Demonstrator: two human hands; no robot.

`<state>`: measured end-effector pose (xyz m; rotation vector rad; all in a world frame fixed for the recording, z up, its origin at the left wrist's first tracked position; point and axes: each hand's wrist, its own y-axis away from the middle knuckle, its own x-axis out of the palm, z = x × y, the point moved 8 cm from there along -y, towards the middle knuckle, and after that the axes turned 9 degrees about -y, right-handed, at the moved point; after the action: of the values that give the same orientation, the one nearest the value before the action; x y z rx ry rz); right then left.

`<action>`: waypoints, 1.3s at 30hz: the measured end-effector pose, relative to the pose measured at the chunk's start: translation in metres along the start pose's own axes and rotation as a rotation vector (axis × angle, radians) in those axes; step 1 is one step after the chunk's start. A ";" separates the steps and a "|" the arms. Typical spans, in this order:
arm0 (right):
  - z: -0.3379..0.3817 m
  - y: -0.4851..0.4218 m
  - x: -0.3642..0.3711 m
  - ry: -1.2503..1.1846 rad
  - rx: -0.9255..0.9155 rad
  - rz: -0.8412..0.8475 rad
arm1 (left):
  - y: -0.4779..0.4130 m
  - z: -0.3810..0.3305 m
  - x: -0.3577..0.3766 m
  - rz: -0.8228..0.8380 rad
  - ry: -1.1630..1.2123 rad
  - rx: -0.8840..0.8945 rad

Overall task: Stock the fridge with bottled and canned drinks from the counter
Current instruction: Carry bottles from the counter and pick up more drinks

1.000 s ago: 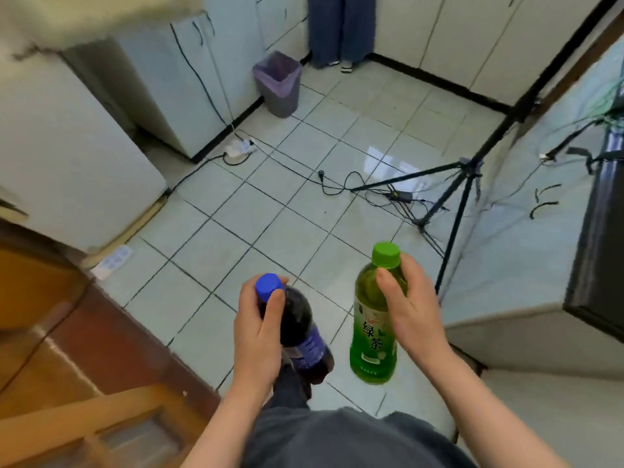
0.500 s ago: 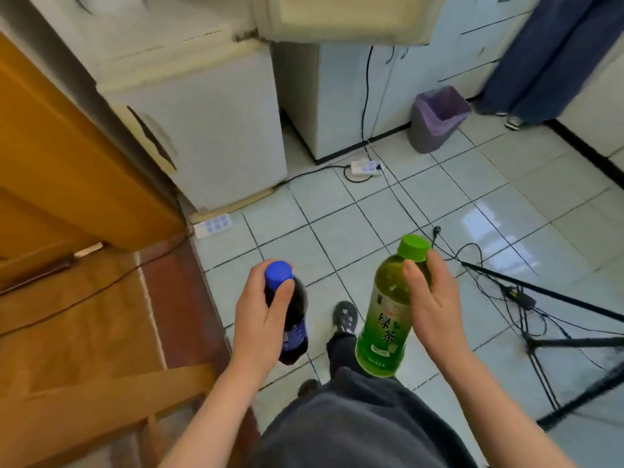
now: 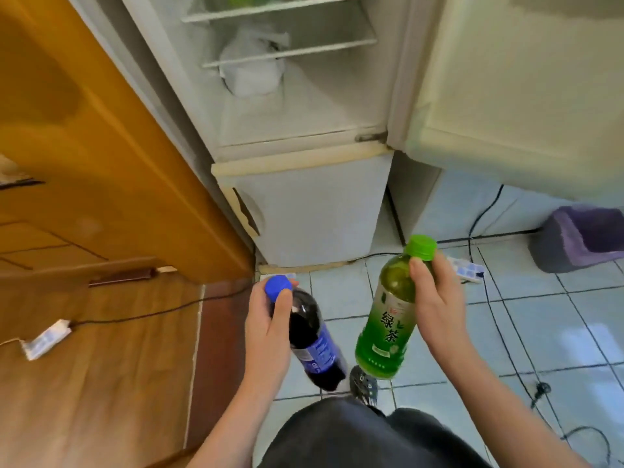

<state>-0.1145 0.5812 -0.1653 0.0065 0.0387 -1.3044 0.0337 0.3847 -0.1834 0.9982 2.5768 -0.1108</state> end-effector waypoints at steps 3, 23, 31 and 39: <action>0.006 -0.055 0.037 0.010 0.006 0.064 | -0.044 -0.014 -0.004 -0.076 0.030 0.025; 0.123 -0.311 0.228 0.016 -0.352 0.000 | -0.398 -0.152 -0.056 0.072 0.107 0.442; 0.221 -0.397 0.269 -0.104 -0.614 -0.063 | -0.489 -0.258 -0.086 -0.100 0.411 0.623; 0.271 -0.460 0.300 -0.087 -0.764 -0.092 | -0.543 -0.330 -0.097 -0.262 0.404 0.702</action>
<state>-0.4722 0.1638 0.1032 -0.7091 0.4638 -1.3113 -0.3646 -0.0140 0.1252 0.9578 3.1061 -1.0385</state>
